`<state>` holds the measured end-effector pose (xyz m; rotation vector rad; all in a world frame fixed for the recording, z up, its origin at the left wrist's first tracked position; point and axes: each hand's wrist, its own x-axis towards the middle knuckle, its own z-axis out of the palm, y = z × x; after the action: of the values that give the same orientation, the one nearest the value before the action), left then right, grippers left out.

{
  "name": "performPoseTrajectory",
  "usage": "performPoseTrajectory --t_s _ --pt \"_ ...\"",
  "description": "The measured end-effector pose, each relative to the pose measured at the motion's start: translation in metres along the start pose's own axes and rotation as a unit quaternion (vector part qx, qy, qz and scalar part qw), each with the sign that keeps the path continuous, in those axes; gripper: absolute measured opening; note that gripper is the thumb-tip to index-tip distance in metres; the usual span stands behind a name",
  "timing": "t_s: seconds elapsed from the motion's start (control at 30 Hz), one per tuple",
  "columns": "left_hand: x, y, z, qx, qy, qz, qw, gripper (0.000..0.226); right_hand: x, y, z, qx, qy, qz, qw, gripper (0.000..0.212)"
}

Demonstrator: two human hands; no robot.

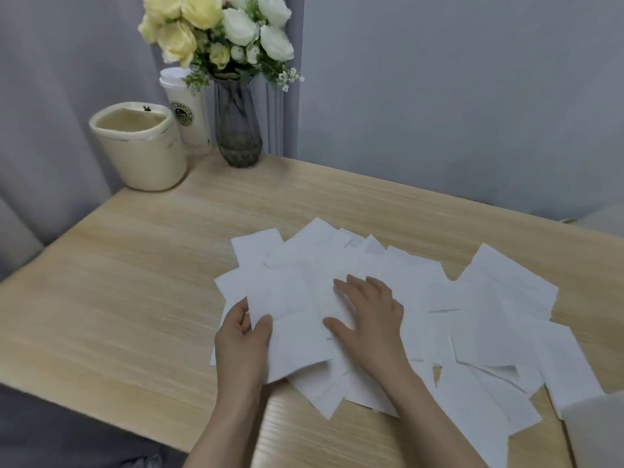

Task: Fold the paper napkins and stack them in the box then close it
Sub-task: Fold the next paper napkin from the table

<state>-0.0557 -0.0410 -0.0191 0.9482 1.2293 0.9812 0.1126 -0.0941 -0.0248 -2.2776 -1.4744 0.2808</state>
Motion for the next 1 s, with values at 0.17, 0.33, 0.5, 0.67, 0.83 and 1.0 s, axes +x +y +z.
performPoseTrajectory --t_s 0.17,0.33,0.5,0.67,0.83,1.0 --pt "0.005 -0.002 -0.009 -0.011 0.037 0.001 0.999 0.032 0.011 0.000 0.011 -0.070 0.026 -0.017 0.997 0.040" --pt "0.006 -0.004 -0.011 -0.006 0.043 0.001 0.999 0.032 0.017 -0.003 0.011 -0.052 0.137 -0.018 0.989 0.010" --pt "0.004 -0.004 -0.010 -0.011 0.046 -0.006 0.999 0.031 0.021 0.000 0.011 -0.082 0.066 -0.039 0.994 0.031" --pt "0.003 -0.002 -0.009 -0.015 0.048 -0.003 0.999 0.031 0.023 -0.008 0.009 -0.114 0.123 -0.048 0.985 0.007" --pt "0.003 -0.003 -0.010 -0.021 0.054 0.001 0.998 0.032 0.010 -0.008 -0.007 -0.074 0.150 -0.043 0.985 0.009" --pt "0.006 -0.009 -0.007 -0.033 0.061 0.005 0.998 0.030 -0.024 -0.005 -0.024 -0.123 0.080 -0.027 0.989 0.009"
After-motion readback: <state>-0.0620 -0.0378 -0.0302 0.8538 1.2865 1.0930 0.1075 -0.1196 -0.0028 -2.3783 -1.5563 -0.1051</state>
